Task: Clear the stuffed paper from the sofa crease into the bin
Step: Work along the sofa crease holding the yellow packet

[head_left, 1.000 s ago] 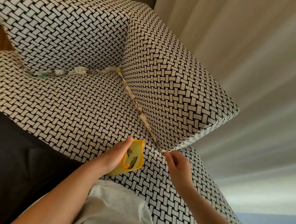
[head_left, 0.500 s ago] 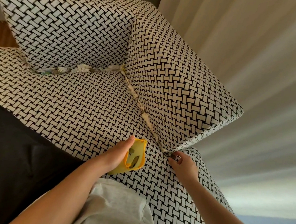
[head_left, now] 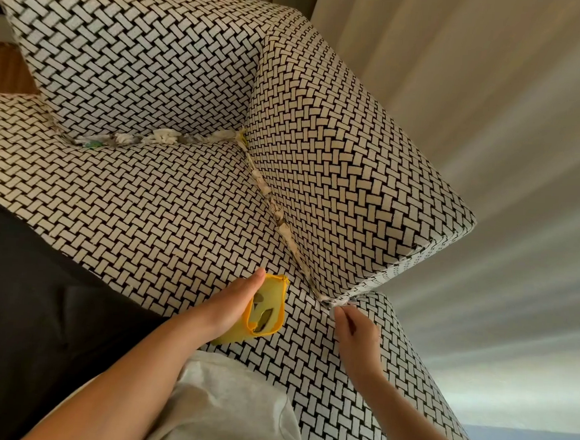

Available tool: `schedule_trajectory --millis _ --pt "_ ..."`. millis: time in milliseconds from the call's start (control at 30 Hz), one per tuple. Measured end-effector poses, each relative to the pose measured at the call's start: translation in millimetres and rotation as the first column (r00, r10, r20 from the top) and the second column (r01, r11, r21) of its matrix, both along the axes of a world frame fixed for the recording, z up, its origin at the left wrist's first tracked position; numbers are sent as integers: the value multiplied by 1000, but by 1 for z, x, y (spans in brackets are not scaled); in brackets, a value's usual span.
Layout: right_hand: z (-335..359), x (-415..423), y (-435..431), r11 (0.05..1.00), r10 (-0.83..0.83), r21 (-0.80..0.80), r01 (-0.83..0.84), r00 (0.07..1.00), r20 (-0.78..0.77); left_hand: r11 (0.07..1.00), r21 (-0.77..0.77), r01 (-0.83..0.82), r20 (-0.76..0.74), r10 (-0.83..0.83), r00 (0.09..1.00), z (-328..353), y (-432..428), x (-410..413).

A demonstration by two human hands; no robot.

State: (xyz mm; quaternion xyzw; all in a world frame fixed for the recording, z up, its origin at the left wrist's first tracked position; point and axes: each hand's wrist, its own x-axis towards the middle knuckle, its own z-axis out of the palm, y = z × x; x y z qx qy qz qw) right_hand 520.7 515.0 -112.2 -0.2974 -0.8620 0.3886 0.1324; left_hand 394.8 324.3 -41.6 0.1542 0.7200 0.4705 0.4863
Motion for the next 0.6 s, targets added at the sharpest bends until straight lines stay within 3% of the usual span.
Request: schedule_trajectory --millis 200,367,500,600 --pt "33 -21 -56 982 98 -135 -131 969 -227 1000 2 24 6 -24 1000 5 0 2" --pt "51 -32 -78 943 262 -129 -308 922 -286 1000 28 4 16 -4 1000 1 -2 -1" --pt "41 -26 -64 963 102 -215 -161 960 -259 1000 -16 6 25 -6 1000 5 -3 0" --pt "22 -19 -36 998 26 -58 -30 998 -65 997 -82 9 17 -7 1000 5 -5 0"
